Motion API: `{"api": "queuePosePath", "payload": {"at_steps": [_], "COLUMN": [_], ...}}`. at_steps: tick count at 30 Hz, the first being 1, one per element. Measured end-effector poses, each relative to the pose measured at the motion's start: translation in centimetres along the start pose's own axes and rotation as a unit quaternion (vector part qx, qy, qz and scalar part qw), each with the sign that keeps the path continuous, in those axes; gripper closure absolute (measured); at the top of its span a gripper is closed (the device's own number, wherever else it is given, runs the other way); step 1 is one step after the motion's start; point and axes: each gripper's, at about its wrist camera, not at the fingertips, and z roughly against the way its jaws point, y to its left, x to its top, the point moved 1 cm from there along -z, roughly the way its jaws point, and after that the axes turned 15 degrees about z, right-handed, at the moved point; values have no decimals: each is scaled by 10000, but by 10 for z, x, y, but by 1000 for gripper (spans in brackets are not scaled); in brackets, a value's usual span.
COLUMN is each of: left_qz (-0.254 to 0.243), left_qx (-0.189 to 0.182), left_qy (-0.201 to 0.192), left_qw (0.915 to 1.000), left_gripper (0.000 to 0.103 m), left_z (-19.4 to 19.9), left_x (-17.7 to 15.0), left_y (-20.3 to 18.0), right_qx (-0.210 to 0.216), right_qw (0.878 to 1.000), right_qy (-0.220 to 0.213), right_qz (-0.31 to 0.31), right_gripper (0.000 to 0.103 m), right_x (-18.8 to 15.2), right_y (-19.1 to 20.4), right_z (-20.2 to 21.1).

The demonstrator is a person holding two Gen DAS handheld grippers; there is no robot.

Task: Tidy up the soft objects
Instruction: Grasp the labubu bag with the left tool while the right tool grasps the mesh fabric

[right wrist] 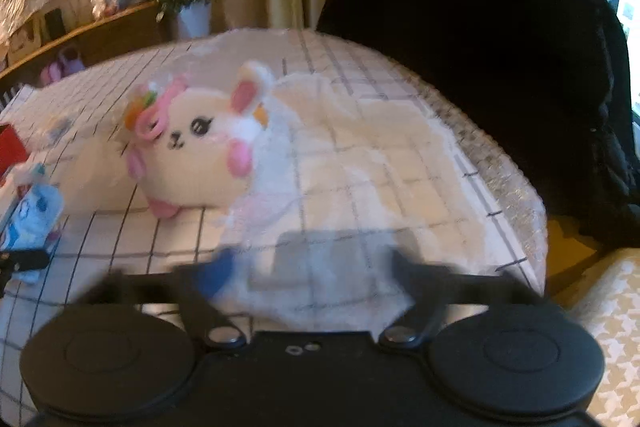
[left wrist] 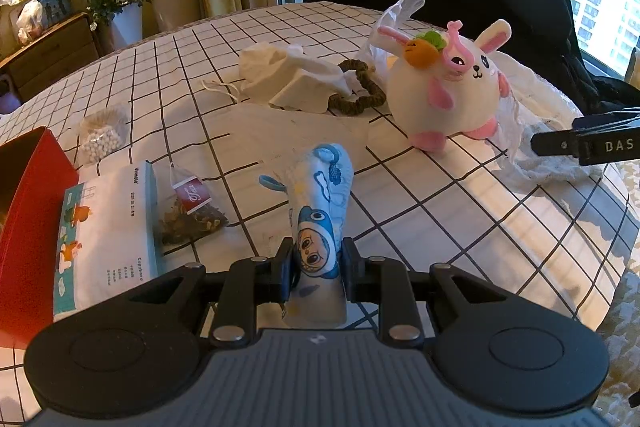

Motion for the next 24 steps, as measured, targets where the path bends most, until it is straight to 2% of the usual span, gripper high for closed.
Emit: {"api": "queuePosePath", "payload": {"at_steps": [3, 8, 12, 14, 18, 21, 24], "left_qz": [-19, -24, -57, -70, -66, -73, -85], "left_qx": [13, 15, 22, 30, 36, 37, 43], "left_qy": [7, 20, 29, 30, 35, 32, 26], "left_qw": [10000, 10000, 10000, 10000, 10000, 10000, 10000], "left_gripper": [80, 80, 80, 79, 79, 79, 79], "left_z": [-1, -1, -1, -2, -2, -2, -3], "left_x": [-1, -1, -1, -1, -1, -1, -1], "left_y": [0, 0, 0, 0, 0, 0, -1], "right_qx": [159, 344, 60, -30, -260, -188, -214], "right_qw": [9997, 9989, 9982, 9982, 9980, 9981, 9985], "right_qy": [190, 288, 507, 458, 538, 583, 481], "right_qz": [57, 125, 300, 388, 214, -31, -141], "right_gripper": [5, 0, 0, 0, 0, 1, 7], "right_x": [3, 14, 16, 15, 13, 8, 4], "right_y": [-1, 6, 9, 6, -10, -25, -32], "right_z": [-14, -30, -46, -48, -51, -51, -47]}}
